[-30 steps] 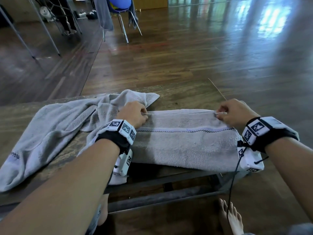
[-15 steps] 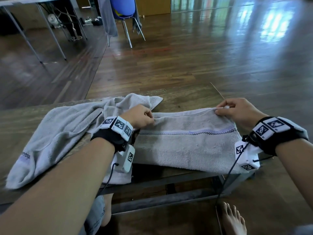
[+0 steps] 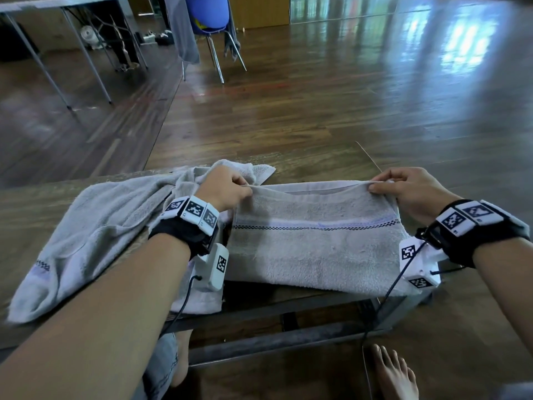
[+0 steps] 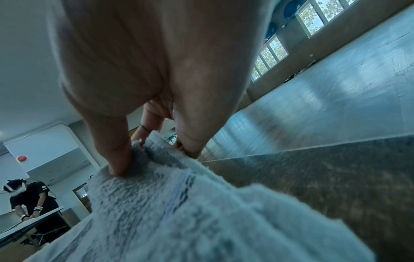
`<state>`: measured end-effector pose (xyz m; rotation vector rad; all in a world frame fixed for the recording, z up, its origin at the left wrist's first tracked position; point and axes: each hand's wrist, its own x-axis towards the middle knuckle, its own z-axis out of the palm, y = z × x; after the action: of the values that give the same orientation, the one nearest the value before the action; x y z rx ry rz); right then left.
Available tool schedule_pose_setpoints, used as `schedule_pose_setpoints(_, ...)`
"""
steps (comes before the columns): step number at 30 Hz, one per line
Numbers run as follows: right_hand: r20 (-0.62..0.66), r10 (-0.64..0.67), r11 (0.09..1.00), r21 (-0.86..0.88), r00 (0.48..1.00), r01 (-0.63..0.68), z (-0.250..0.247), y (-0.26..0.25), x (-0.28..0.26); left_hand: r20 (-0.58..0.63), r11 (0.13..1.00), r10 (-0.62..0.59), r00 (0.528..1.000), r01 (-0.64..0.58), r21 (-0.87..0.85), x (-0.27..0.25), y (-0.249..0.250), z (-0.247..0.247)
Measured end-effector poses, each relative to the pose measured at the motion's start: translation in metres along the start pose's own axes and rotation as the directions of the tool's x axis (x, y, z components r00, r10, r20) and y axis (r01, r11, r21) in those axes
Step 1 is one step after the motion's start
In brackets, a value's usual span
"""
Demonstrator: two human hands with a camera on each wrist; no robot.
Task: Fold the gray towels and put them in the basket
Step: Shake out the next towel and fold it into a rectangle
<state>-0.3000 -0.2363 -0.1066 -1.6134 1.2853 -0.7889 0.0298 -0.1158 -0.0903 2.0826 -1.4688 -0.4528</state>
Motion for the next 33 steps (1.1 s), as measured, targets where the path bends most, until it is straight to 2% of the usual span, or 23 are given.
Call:
schedule_pose_setpoints(5,0.000,-0.007,1.000,0.022,1.000,0.007,0.002,-0.001,0.000,0.015,0.998,-0.058,0.998,0.058,0.006,-0.002,-0.003,-0.001)
schedule_pose_setpoints(10,-0.027,0.004,0.999,-0.042,1.000,-0.006,0.003,0.004,0.004,0.020,0.996,-0.083,0.996,0.083,-0.022,0.000,-0.007,0.000)
schedule_pose_setpoints(14,-0.136,-0.023,0.998,-0.059,0.990,0.015,-0.004,0.008,0.011,-0.010,0.989,-0.131,0.991,0.130,-0.070,0.005,-0.011,-0.005)
schedule_pose_setpoints(19,-0.179,-0.090,0.996,0.005,0.980,0.092,-0.011,0.002,0.013,-0.005,0.969,-0.163,0.987,0.160,-0.188,0.005,-0.011,-0.015)
schedule_pose_setpoints(24,-0.107,-0.178,0.961,-0.232,0.978,0.150,-0.023,-0.010,0.002,-0.001,0.979,-0.029,1.000,0.028,-0.201,-0.004,-0.004,-0.027)
schedule_pose_setpoints(28,-0.015,-0.167,0.842,-0.523,0.986,0.134,-0.032,-0.020,-0.015,0.033,0.985,0.170,0.985,-0.171,0.027,-0.016,0.004,-0.033)
schedule_pose_setpoints(30,0.005,-0.113,0.788,-0.609,0.994,0.093,-0.036,-0.026,-0.025,0.081,0.981,0.164,0.983,-0.171,0.093,-0.022,0.006,-0.035)
schedule_pose_setpoints(33,0.041,0.046,0.748,-0.664,0.998,-0.007,-0.039,-0.034,-0.040,0.192,0.984,0.081,0.978,-0.110,0.142,-0.030,0.008,-0.038)
